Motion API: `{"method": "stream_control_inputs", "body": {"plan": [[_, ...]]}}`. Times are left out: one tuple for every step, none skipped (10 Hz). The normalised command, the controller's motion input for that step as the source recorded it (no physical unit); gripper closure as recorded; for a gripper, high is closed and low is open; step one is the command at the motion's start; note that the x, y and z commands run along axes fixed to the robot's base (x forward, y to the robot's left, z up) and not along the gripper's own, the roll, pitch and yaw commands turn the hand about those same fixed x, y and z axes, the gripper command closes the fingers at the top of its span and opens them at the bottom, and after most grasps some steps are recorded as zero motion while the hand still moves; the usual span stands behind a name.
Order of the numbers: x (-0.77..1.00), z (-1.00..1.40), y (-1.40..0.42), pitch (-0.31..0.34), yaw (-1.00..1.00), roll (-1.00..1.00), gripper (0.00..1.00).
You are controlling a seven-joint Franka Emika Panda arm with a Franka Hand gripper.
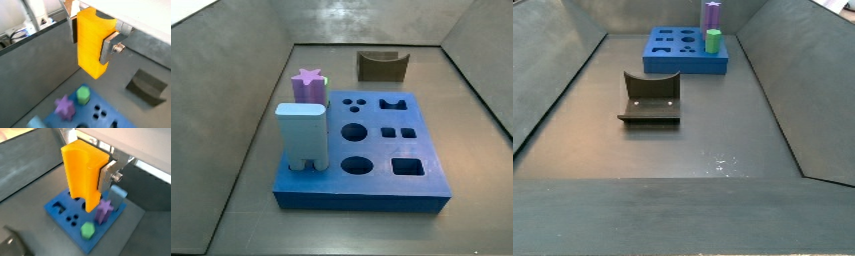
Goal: Pick up the arch object. Move up. Rotate the arch object. Move to above the board. Insert the arch object.
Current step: Move to above the board, then insert the arch object.
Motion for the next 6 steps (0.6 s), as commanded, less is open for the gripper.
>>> {"method": "stream_control_inputs", "body": {"plan": [[0.18,0.02,-0.42,0.125,0.01,0.02,1.00],[0.11,0.03,-0.21,0.101,0.01,0.03,1.00],[0.02,-0.02,0.00,0.000,0.00,0.00,1.00],[0.65,-0.81,0.00,-0.046,0.00,0.00,1.00],[1.00,-0.87,0.05,0.000,0.00,-0.08,1.00],[1.00,-0.81,0.11,0.000,0.00,-0.09,1.00]]}}
